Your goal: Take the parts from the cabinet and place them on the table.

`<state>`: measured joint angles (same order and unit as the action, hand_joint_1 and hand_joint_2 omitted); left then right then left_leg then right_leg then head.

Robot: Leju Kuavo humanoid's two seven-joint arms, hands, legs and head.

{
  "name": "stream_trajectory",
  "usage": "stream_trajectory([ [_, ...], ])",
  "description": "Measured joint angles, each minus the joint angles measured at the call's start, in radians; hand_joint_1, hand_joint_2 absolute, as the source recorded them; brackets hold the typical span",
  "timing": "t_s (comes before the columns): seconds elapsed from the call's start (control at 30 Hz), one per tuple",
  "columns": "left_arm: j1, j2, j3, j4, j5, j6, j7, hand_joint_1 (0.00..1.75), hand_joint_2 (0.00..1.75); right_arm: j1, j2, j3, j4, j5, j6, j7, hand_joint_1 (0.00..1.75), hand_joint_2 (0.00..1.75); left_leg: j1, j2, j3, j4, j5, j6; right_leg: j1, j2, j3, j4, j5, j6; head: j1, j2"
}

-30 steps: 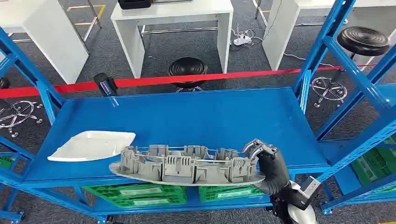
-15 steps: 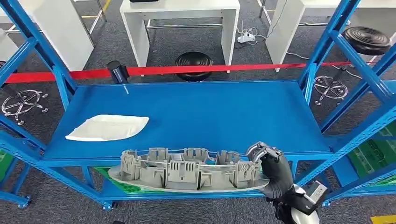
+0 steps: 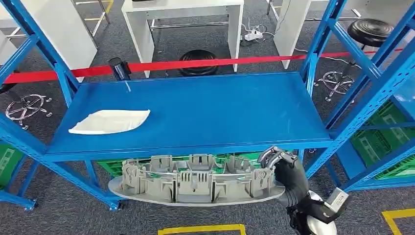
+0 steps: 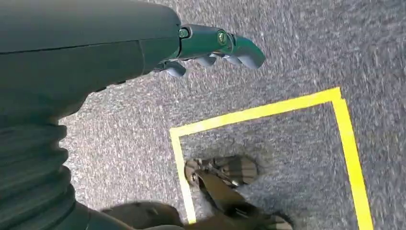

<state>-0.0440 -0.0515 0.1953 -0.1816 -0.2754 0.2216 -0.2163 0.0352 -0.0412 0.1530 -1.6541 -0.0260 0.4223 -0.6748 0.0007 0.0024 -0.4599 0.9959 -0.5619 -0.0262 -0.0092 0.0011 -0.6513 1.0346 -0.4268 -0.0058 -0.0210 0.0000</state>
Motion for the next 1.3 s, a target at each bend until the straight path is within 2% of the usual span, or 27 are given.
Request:
stream_trajectory([
  [0.03, -0.001, -0.001, 0.000, 0.000, 0.000, 0.000, 0.000, 0.00, 1.75, -0.001, 0.000, -0.002, 0.000, -0.009, 0.006, 0.007, 1.75, 1.75, -0.002, 0.000, -0.013, 0.011, 0.010, 0.005, -0.001, -0.001, 0.004, -0.002, 0.005, 0.006, 0.003, 0.000],
  [0.1, -0.002, -0.001, 0.000, 0.000, 0.000, -0.001, 0.005, 0.00, 1.75, -0.002, 0.000, -0.003, 0.001, -0.029, 0.019, 0.025, 1.75, 1.75, -0.007, 0.000, -0.020, 0.006, 0.008, 0.021, -0.005, -0.002, 0.005, -0.009, 0.016, 0.019, 0.001, 0.000],
  [0.13, -0.001, -0.002, 0.001, 0.000, -0.001, -0.001, 0.006, 0.00, 1.75, -0.004, 0.000, -0.005, 0.001, -0.041, 0.024, 0.044, 1.75, 1.75, -0.003, 0.001, -0.021, -0.005, 0.021, 0.033, 0.000, -0.002, 0.005, -0.014, 0.023, 0.029, 0.000, 0.000],
  [0.17, -0.002, -0.005, 0.002, 0.000, -0.002, -0.001, 0.006, 0.00, 1.75, -0.004, 0.000, -0.009, 0.003, -0.048, 0.026, 0.063, 1.75, 1.75, 0.001, 0.004, -0.023, -0.010, 0.034, 0.040, -0.007, -0.001, -0.002, -0.001, 0.011, 0.031, 0.000, 0.000],
  [0.2, -0.002, -0.004, 0.002, 0.000, -0.002, -0.001, 0.006, 0.00, 1.75, -0.006, 0.000, -0.010, 0.006, -0.056, 0.027, 0.087, 1.75, 1.75, 0.002, 0.004, -0.032, -0.012, 0.041, 0.048, -0.005, -0.001, -0.020, 0.039, -0.029, 0.032, 0.006, 0.000],
  [0.27, -0.001, -0.005, 0.005, 0.000, -0.005, -0.003, 0.007, 0.00, 1.75, -0.007, 0.000, -0.010, 0.027, -0.066, 0.030, 0.125, 1.75, 1.75, 0.001, 0.005, -0.047, -0.010, 0.053, 0.051, -0.006, -0.001, -0.082, 0.198, -0.124, 0.039, 0.013, 0.000],
  [0.3, 0.000, -0.006, 0.006, 0.000, -0.010, -0.006, 0.008, 0.00, 1.75, -0.006, 0.000, -0.010, 0.045, -0.073, 0.034, 0.140, 1.75, 1.75, 0.000, 0.005, -0.056, -0.009, 0.058, 0.051, -0.005, -0.001, -0.107, 0.269, -0.155, 0.042, 0.015, 0.000],
  [0.33, 0.001, -0.006, 0.006, 0.000, -0.012, -0.010, 0.010, 0.00, 1.75, -0.005, 0.000, -0.010, 0.061, -0.078, 0.037, 0.151, 1.75, 1.75, -0.001, 0.004, -0.063, -0.006, 0.061, 0.050, -0.006, -0.001, -0.111, 0.298, -0.162, 0.042, 0.016, 0.000],
  [0.37, 0.002, -0.006, 0.006, 0.000, -0.015, -0.010, 0.010, 0.00, 1.75, -0.003, -0.001, -0.010, 0.073, -0.082, 0.040, 0.158, 1.75, 1.75, -0.001, 0.004, -0.068, -0.001, 0.062, 0.050, -0.006, -0.001, -0.091, 0.277, -0.147, 0.041, 0.017, 0.000],
  [0.4, 0.002, -0.006, 0.006, 0.000, -0.018, -0.011, 0.010, 0.00, 1.75, -0.003, -0.002, -0.010, 0.083, -0.086, 0.044, 0.161, 1.75, 1.75, -0.001, 0.004, -0.072, 0.003, 0.063, 0.049, -0.005, -0.001, -0.050, 0.217, -0.119, 0.039, 0.019, 0.000],
  [0.47, 0.002, -0.007, 0.006, 0.000, -0.021, -0.013, 0.010, 0.00, 1.75, -0.002, -0.003, -0.010, 0.097, -0.092, 0.049, 0.165, 1.75, 1.75, -0.001, 0.003, -0.073, 0.015, 0.060, 0.043, -0.005, -0.002, 0.071, 0.021, -0.053, 0.030, 0.022, 0.000],
  [0.5, 0.001, -0.007, 0.006, 0.000, -0.022, -0.013, 0.010, 0.00, 1.75, -0.002, -0.003, -0.010, 0.104, -0.093, 0.052, 0.167, 1.75, 1.75, -0.007, 0.004, -0.079, 0.020, 0.058, 0.036, 0.002, -0.002, 0.079, 0.002, -0.071, 0.024, 0.022, 0.000],
  [0.6, 0.001, -0.007, 0.006, 0.000, -0.024, -0.016, 0.011, 0.00, 1.75, 0.008, -0.004, -0.010, 0.115, -0.096, 0.056, 0.170, 1.75, 1.75, -0.003, 0.003, -0.081, 0.017, 0.063, 0.020, 0.005, -0.001, 0.073, -0.003, -0.061, 0.009, 0.021, 0.000],
  [0.67, 0.001, -0.006, 0.006, -0.001, -0.024, -0.016, 0.011, 0.00, 1.75, 0.015, -0.004, -0.010, 0.117, -0.098, 0.058, 0.173, 1.75, 1.75, -0.002, 0.002, -0.085, 0.023, 0.057, 0.005, -0.004, -0.003, 0.076, -0.017, -0.052, -0.005, 0.021, 0.000],
  [0.7, 0.001, -0.007, 0.006, -0.001, -0.025, -0.018, 0.010, 0.00, 1.75, 0.016, -0.004, -0.010, 0.117, -0.102, 0.060, 0.175, 1.75, 1.75, -0.002, 0.001, -0.100, 0.056, 0.032, -0.001, -0.005, -0.003, 0.076, -0.017, -0.051, -0.009, 0.017, 0.000],
  [0.8, 0.003, -0.007, 0.006, 0.000, -0.029, -0.019, 0.010, 0.00, 1.75, 0.024, -0.004, -0.010, 0.119, -0.108, 0.064, 0.177, 1.75, 1.75, 0.005, 0.001, -0.208, 0.286, -0.076, -0.014, -0.006, -0.004, 0.073, -0.017, -0.051, -0.011, 0.008, 0.000],
  [0.83, 0.006, -0.007, 0.006, 0.000, -0.029, -0.019, 0.010, 0.00, 1.75, 0.030, -0.004, -0.010, 0.121, -0.108, 0.064, 0.179, 1.75, 1.75, 0.008, 0.001, -0.234, 0.336, -0.082, -0.016, -0.006, -0.004, 0.072, -0.017, -0.051, -0.011, 0.006, 0.000],
  [0.87, 0.008, -0.006, 0.006, 0.000, -0.030, -0.019, 0.010, 0.00, 1.75, 0.035, -0.004, -0.010, 0.122, -0.109, 0.066, 0.179, 1.75, 1.75, 0.009, 0.001, -0.230, 0.326, -0.063, -0.017, -0.006, -0.003, 0.073, -0.016, -0.051, -0.010, 0.005, 0.000],
  [0.9, 0.008, -0.006, 0.006, 0.000, -0.030, -0.019, 0.010, 0.00, 1.75, 0.038, -0.004, -0.010, 0.124, -0.109, 0.066, 0.179, 1.75, 1.75, 0.011, 0.001, -0.204, 0.268, -0.023, -0.017, -0.007, -0.003, 0.074, -0.016, -0.051, -0.009, 0.004, 0.000],
  [0.97, 0.007, -0.005, 0.006, 0.000, -0.030, -0.019, 0.010, 0.00, 1.75, 0.040, -0.004, -0.010, 0.124, -0.109, 0.067, 0.179, 1.75, 1.75, 0.013, 0.001, -0.114, 0.084, 0.067, -0.016, -0.010, -0.002, 0.077, -0.013, -0.052, -0.003, 0.003, 0.000],
  [1.0, 0.007, -0.005, 0.006, 0.000, -0.030, -0.019, 0.010, 0.00, 1.75, 0.040, -0.004, -0.010, 0.124, -0.111, 0.068, 0.179, 1.75, 1.75, 0.013, 0.000, -0.085, 0.022, 0.064, -0.013, -0.008, -0.002, 0.077, -0.012, -0.052, 0.004, 0.001, 0.000],
  [1.03, 0.005, -0.005, 0.006, 0.000, -0.031, -0.019, 0.010, 0.00, 1.75, 0.040, -0.004, -0.010, 0.124, -0.113, 0.070, 0.179, 1.75, 1.75, 0.007, -0.002, -0.088, 0.017, 0.067, 0.000, -0.005, 0.001, 0.073, -0.009, -0.053, 0.012, 0.000, 0.000],
  [1.13, 0.008, -0.005, 0.006, 0.000, -0.032, -0.020, 0.011, 0.00, 1.75, 0.043, -0.004, -0.010, 0.124, -0.117, 0.075, 0.179, 1.75, 1.75, 0.001, -0.003, -0.096, 0.020, 0.070, 0.021, -0.008, 0.000, 0.072, -0.018, -0.044, 0.034, 0.002, 0.000],
  [1.17, 0.007, -0.005, 0.006, 0.000, -0.032, -0.021, 0.011, 0.00, 1.75, 0.044, -0.005, -0.010, 0.123, -0.119, 0.076, 0.179, 1.75, 1.75, 0.008, -0.002, -0.091, 0.011, 0.078, 0.033, -0.009, 0.000, 0.070, -0.014, -0.048, 0.040, 0.002, 0.000],
  [1.2, 0.007, -0.005, 0.006, 0.000, -0.032, -0.022, 0.010, 0.00, 1.75, 0.045, -0.005, -0.010, 0.123, -0.119, 0.077, 0.179, 1.75, 1.75, 0.008, -0.002, -0.091, 0.010, 0.081, 0.038, -0.010, 0.000, 0.061, 0.010, -0.068, 0.042, 0.005, 0.000],
  [1.23, 0.006, -0.003, 0.008, 0.000, -0.032, -0.023, 0.011, 0.00, 1.75, 0.046, -0.005, -0.010, 0.123, -0.121, 0.079, 0.179, 1.75, 1.75, 0.008, -0.001, -0.093, 0.010, 0.083, 0.043, -0.009, 0.000, 0.034, 0.071, -0.109, 0.044, 0.012, 0.000],
  [1.3, 0.007, -0.003, 0.008, 0.000, -0.031, -0.026, 0.011, 0.00, 1.75, 0.051, -0.005, -0.010, 0.124, -0.122, 0.080, 0.179, 1.75, 1.75, 0.003, 0.000, -0.097, 0.011, 0.084, 0.047, -0.008, 0.000, -0.046, 0.241, -0.186, 0.047, 0.018, 0.000],
])
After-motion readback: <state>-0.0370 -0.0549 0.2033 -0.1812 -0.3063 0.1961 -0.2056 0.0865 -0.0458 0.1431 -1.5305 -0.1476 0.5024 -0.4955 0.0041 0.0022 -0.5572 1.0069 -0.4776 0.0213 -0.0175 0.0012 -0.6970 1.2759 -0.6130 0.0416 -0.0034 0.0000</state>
